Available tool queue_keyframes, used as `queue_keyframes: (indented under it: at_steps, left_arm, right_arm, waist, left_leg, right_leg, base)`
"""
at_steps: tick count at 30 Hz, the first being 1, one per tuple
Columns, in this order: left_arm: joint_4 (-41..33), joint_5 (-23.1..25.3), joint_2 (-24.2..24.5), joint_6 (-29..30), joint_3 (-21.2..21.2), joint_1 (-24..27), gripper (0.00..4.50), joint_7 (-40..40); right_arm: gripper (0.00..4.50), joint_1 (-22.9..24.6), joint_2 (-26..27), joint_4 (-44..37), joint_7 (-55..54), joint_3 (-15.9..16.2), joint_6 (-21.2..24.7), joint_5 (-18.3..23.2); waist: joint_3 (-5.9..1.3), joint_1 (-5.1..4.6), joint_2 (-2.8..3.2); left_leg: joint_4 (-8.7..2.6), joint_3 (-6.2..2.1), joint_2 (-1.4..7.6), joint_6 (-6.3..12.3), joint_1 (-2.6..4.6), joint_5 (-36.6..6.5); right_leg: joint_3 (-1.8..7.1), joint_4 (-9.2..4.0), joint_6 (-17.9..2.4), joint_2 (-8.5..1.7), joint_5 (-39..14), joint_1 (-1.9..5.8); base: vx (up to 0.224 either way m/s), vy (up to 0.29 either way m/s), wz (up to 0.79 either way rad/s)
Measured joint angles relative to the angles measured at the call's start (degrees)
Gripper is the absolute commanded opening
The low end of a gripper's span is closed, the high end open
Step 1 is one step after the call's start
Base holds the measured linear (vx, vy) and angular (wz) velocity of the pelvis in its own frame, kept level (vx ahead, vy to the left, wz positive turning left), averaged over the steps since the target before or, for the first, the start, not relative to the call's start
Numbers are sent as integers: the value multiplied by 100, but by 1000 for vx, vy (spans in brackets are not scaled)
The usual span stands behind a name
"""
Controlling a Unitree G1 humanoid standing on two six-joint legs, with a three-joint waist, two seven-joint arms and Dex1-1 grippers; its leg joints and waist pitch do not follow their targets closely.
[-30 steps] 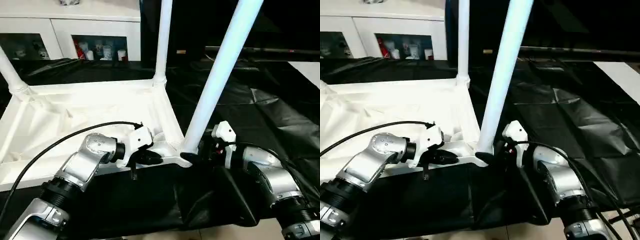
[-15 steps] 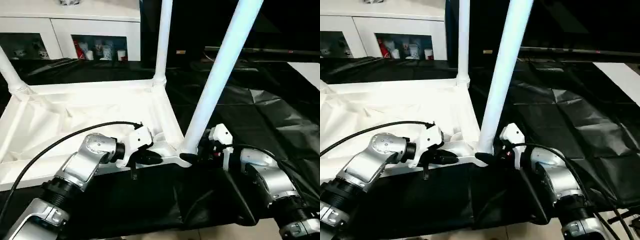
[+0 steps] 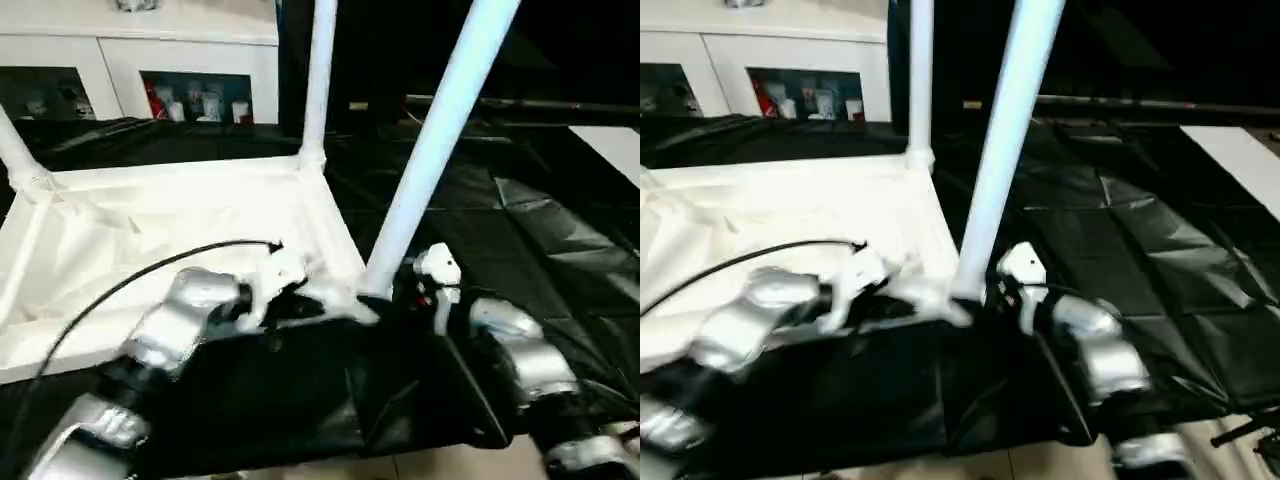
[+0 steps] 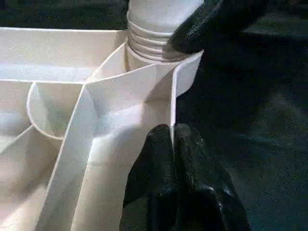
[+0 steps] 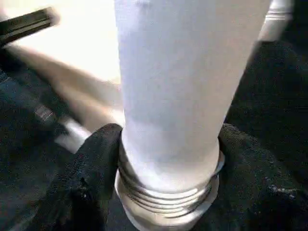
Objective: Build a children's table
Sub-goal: Rotate leg to tighten
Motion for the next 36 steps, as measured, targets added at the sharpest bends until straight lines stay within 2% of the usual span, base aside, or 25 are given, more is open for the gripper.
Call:
queue_keyframes:
  at_steps: [4, 7, 10, 12, 13, 15, 17, 20, 24, 26, 31, 36]
  left_arm:
    - [384, 168, -517, 158, -5, -233, 0, 630]
    - [905, 396, -1010, 217, -9, -569, 0, 1255]
    - [1045, 497, -1130, 144, -44, -641, 0, 1396]
    - [1087, 521, -1115, 60, -55, -653, 0, 1344]
    - [1088, 523, -1098, 40, -55, -653, 0, 1302]
    - [1087, 514, -1054, -10, -53, -651, 0, 1198]
    - [1081, 493, -1001, -68, -53, -641, 0, 1077]
    - [955, 466, -806, -259, -66, -564, 0, 786]
    - [673, 357, -409, -445, -73, -399, 0, 285]
    - [493, 245, -145, -573, -71, -290, 0, -139]
    - [162, -63, 300, -685, -18, -55, 0, -901]
    - [-175, -213, 490, -651, -65, 114, 0, -1455]
  right_arm:
    - [272, -118, 412, 221, -1123, -202, 62, -159]
    - [272, -404, 928, 468, -2350, -421, 234, -364]
    - [272, -492, 1078, 552, -2718, -507, 291, -390]
    - [272, -481, 1089, 549, -2619, -538, 266, -362]
    - [307, -466, 1075, 544, -2558, -543, 248, -352]
    - [344, -432, 1024, 512, -2387, -543, 220, -313]
    - [351, -334, 978, 413, -2180, -542, 160, -307]
    - [385, -197, 699, 168, -1563, -438, 197, -275]
    - [385, 138, 15, -489, -543, -176, 428, -85]
    - [385, 347, -494, -904, 239, -7, 535, 19]
    - [385, 448, -810, -1257, 1063, 155, 758, 136]
    - [385, 424, -731, -1371, 1273, 374, 914, 143]
  waist:
    - [-12, -52, -11]
    - [-4, -92, 20]
    - [-6, -112, 26]
    - [-7, -113, 29]
    - [-7, -112, 28]
    - [-7, -110, 28]
    - [-8, -99, 27]
    - [-6, -79, 30]
    - [-6, -39, 31]
    - [-4, 9, 33]
    - [-3, 13, 44]
    - [5, 75, 52]
  left_leg:
    - [6, -6, -4, 1, 0, 0]
    - [2, -19, -8, 2, -3, -1]
    - [-1, -42, -12, 3, -11, -2]
    - [-3, -45, -18, 5, -10, -2]
    - [-2, -45, -20, 7, -8, -4]
    - [-5, -44, -19, 10, -8, -5]
    - [-21, -44, -19, 10, -3, -5]
    - [-46, -44, -16, 9, -4, -5]
    - [-74, -36, -9, 6, -5, -4]
    - [-93, -27, 1, 5, -8, -3]
    - [-101, -7, 5, 4, -12, -2]
    - [-100, 15, 2, 5, -17, -3]
  right_leg:
    - [-5, -32, 2, -3, -1, 8]
    - [-20, -102, 2, -3, -1, 4]
    - [-40, -172, 2, -4, -1, 48]
    - [-38, -191, 1, -4, -1, 54]
    - [-34, -191, 1, -4, -1, 55]
    - [-35, -189, -2, -4, 2, 53]
    - [-37, -183, -15, -4, 9, 52]
    - [-43, -177, -29, -3, 34, 42]
    - [-47, -171, -6, -1, 91, 29]
    - [-48, -167, -25, 7, 105, 17]
    - [-36, -167, -25, 14, 89, -5]
    - [-26, -172, -26, 3, 85, -9]
  base:
    - [0, 0, 0]
    - [0, 0, 0]
    - [0, 0, 0]
    - [0, 0, 0]
    - [0, 0, 0]
    - [0, 0, 0]
    - [0, 0, 0]
    - [0, 0, 0]
    - [0, 0, 0]
    - [35, -17, 0]
    - [10, -4, 0]
    - [0, 0, 0]
